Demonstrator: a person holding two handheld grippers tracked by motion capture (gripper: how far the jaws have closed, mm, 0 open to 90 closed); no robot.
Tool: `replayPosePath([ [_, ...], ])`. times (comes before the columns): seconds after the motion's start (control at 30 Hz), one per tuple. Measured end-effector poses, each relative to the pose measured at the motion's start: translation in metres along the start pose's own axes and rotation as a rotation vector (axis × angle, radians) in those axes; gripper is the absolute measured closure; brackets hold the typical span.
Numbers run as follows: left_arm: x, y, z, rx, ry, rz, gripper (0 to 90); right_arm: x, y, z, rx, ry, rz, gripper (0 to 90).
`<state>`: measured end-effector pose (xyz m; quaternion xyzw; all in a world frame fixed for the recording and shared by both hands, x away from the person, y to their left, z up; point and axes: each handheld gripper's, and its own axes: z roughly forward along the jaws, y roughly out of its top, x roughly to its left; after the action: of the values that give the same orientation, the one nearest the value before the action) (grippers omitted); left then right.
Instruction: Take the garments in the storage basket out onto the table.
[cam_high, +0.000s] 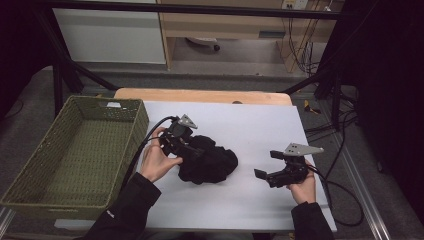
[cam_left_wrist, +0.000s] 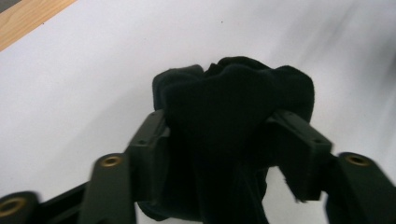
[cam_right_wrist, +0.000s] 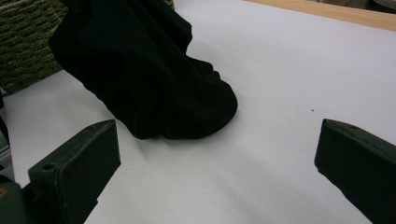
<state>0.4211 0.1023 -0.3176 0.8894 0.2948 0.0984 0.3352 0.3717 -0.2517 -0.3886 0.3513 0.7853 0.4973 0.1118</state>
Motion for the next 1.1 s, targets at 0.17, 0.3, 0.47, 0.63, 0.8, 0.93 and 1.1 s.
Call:
replayPosePath([
  [0.17,-0.001,-0.002,-0.008,-0.021,0.018,-0.003,21.4,0.0,0.0,0.0,-0.001,0.0,0.002,0.7],
  [0.3,-0.005,-0.004,-0.015,-0.023,0.063,0.008,7.9,0.0,0.0,0.0,-0.003,0.0,0.001,0.7],
  [0.47,-0.005,-0.01,-0.027,-0.036,0.059,-0.005,3.9,0.0,0.0,0.0,-0.004,0.001,0.001,0.7],
  [0.63,-0.007,-0.016,-0.04,-0.057,0.078,-0.013,1.8,0.0,0.0,0.0,-0.005,0.0,0.002,0.7],
  [0.8,-0.009,-0.024,-0.052,-0.073,0.086,-0.008,1.2,0.0,0.0,0.0,-0.007,-0.001,0.0,0.6],
  [0.93,-0.009,-0.032,-0.063,-0.09,0.085,-0.012,1.1,0.0,0.0,-0.001,-0.008,-0.001,0.001,0.6],
  [1.1,-0.004,-0.045,-0.076,-0.106,0.091,-0.03,1.1,0.0,0.0,-0.001,-0.008,0.0,0.003,0.7],
])
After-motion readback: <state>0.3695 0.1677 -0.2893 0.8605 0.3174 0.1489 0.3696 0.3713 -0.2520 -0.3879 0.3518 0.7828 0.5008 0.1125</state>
